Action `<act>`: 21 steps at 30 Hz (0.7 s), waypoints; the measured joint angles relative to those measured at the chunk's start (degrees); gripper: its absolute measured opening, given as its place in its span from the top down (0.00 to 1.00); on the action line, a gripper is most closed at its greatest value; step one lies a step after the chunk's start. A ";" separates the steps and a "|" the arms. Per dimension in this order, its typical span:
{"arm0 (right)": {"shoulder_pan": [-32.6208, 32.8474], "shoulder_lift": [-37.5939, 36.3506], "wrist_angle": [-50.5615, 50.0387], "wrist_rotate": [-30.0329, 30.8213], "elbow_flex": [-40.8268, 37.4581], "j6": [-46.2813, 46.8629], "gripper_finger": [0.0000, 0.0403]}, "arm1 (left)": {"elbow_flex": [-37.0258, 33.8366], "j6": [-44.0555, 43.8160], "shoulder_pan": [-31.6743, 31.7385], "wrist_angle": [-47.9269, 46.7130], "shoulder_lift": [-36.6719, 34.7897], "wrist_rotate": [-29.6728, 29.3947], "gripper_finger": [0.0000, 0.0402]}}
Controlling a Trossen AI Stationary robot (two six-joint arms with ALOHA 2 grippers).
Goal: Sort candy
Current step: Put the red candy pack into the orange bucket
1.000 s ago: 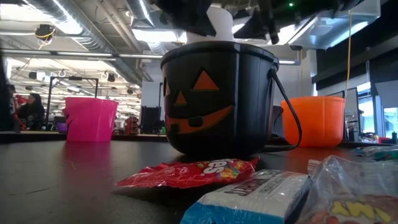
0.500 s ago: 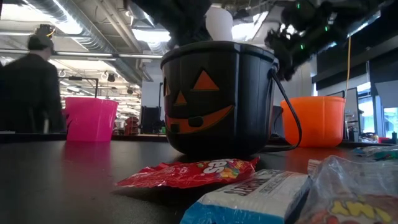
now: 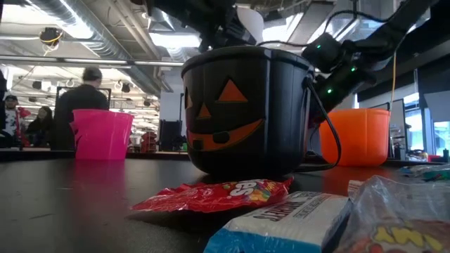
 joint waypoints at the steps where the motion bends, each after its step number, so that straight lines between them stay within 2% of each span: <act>1: 0.00 1.23 0.12 0.00 0.52 0.28 0.53 | 0.00 0.00 0.20 -0.02 0.00 0.15 0.61; 3: 0.00 3.79 0.70 0.00 1.69 1.06 0.53 | 0.00 0.00 0.46 0.24 0.00 1.27 0.61; 8: -1.30 8.91 0.71 -0.30 4.97 2.70 0.53 | -0.04 0.38 1.24 3.04 -1.60 8.85 0.61; 15: -6.21 10.52 1.85 -3.87 6.12 6.02 0.53 | -4.39 0.26 2.29 5.94 -6.01 7.36 0.61; 21: -9.63 11.18 5.18 -12.46 6.14 9.23 0.53 | -11.40 -3.12 2.46 14.23 -7.43 6.58 0.61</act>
